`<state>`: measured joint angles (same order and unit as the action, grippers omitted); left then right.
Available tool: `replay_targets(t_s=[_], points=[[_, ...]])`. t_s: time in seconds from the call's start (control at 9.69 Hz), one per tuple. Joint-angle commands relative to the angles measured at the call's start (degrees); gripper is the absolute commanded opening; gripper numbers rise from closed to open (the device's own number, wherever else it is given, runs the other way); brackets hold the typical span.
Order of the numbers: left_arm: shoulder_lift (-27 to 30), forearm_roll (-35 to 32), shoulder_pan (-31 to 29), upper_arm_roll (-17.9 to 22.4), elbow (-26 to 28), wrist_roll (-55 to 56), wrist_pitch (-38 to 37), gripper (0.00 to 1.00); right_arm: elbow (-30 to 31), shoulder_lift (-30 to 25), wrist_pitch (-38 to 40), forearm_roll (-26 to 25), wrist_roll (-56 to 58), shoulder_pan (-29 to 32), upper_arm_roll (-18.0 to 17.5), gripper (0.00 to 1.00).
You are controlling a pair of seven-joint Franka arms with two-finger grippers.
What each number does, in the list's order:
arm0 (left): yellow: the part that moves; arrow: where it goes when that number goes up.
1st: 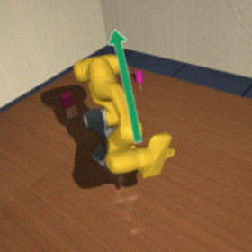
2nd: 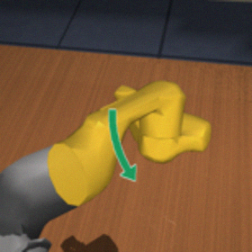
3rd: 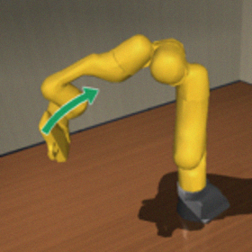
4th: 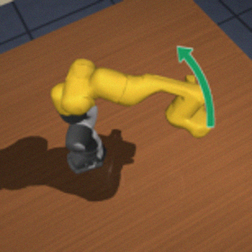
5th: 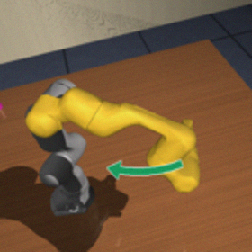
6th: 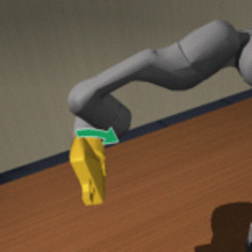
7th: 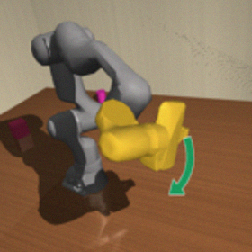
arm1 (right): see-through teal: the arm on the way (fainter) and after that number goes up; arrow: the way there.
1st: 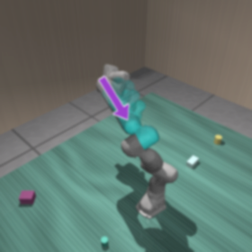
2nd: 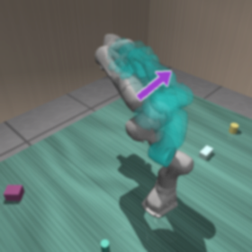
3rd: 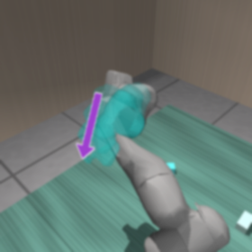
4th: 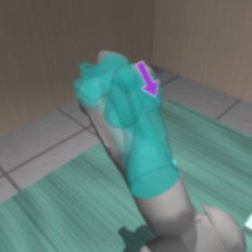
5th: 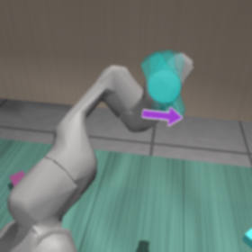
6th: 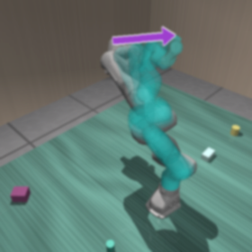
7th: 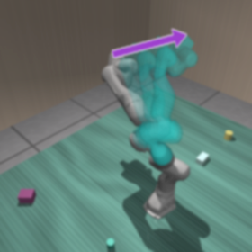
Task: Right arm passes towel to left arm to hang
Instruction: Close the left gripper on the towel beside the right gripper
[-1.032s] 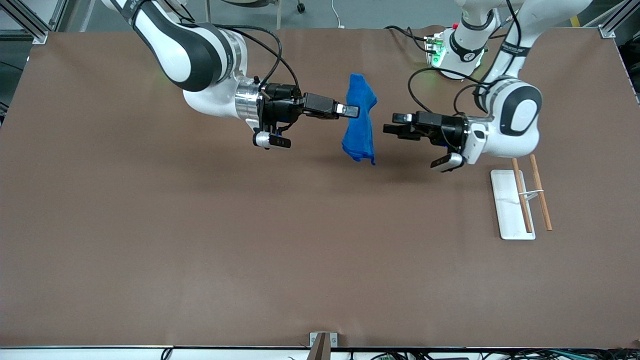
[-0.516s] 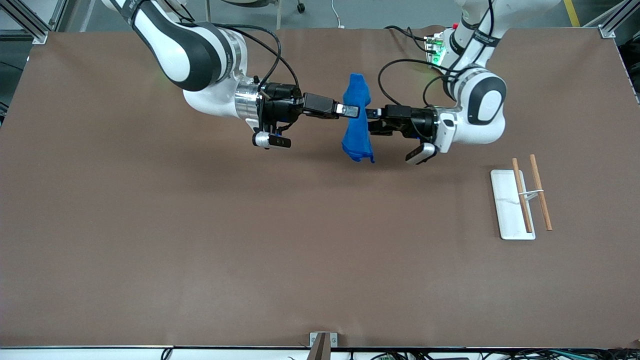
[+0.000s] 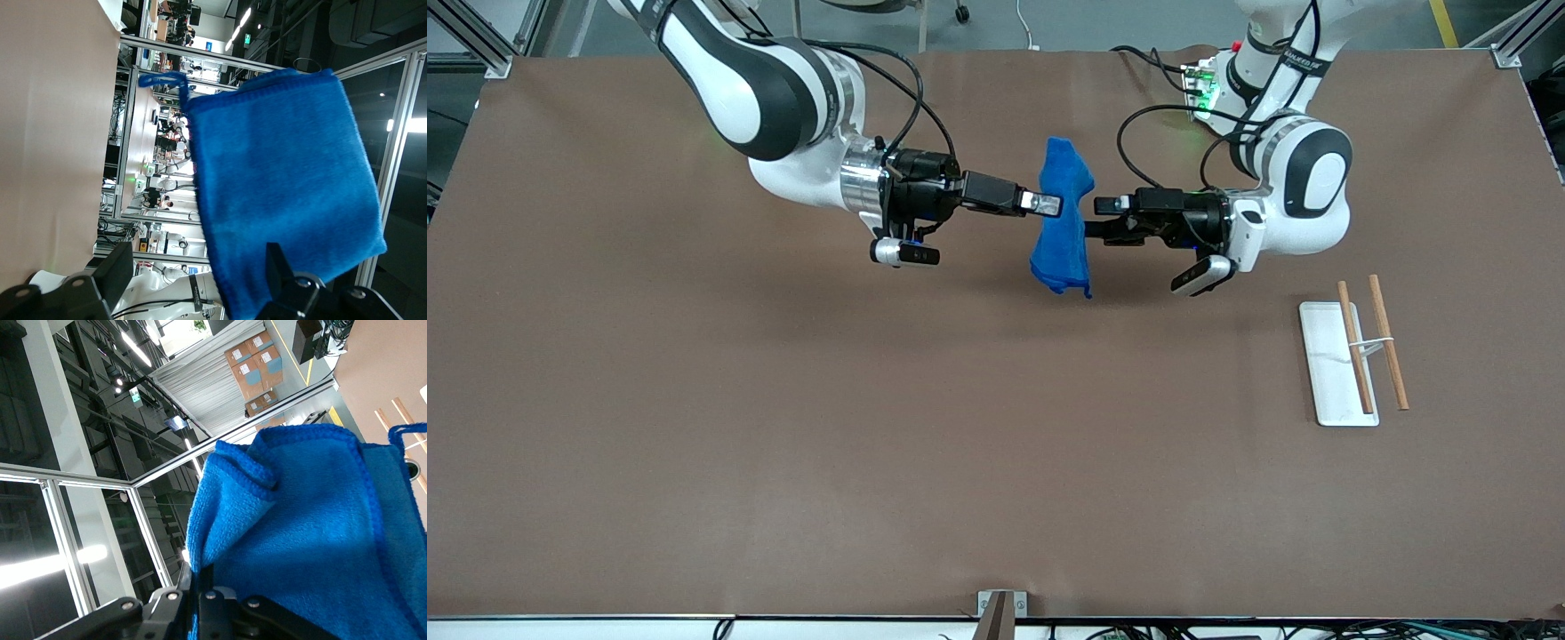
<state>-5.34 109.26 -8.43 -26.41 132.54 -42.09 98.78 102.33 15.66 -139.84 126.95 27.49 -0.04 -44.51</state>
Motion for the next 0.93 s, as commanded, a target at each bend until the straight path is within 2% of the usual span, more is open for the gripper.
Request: replay_targets(t_s=[0.0,0.21,0.31,0.41,0.52,0.62,0.83], points=[[0.1,0.9,-0.2,-0.5,1.4,0.0,-0.1,0.87,-0.3,-0.1,-0.3,1.0,-0.4,0.0,-0.4,0.00],[0.5,1.7,-0.1,-1.1,0.6,1.7,-0.1,0.87,-0.4,-0.1,-0.2,0.9,-0.1,-0.1,-0.5,0.00],[1.2,2.4,-0.2,-1.1,0.4,1.9,-0.1,0.77,-0.4,-0.1,-0.2,0.9,0.0,-0.7,-0.6,0.00],[2.0,2.4,-0.2,-1.1,0.3,2.0,0.0,0.53,-0.3,-0.1,-0.1,1.0,0.1,-0.9,-0.7,0.00],[2.3,2.4,-0.2,-1.1,0.2,2.5,0.0,0.21,-0.3,0.4,-0.2,1.0,0.2,-1.4,-0.7,0.00],[2.7,2.3,-0.2,-1.0,-0.2,3.2,0.2,0.00,-0.3,0.4,-0.3,1.0,0.2,-1.4,-0.8,0.00],[3.0,1.5,-1.6,-0.8,-0.8,3.2,0.4,0.00,-0.5,0.4,-0.2,1.0,0.1,-1.4,-0.8,0.00]])
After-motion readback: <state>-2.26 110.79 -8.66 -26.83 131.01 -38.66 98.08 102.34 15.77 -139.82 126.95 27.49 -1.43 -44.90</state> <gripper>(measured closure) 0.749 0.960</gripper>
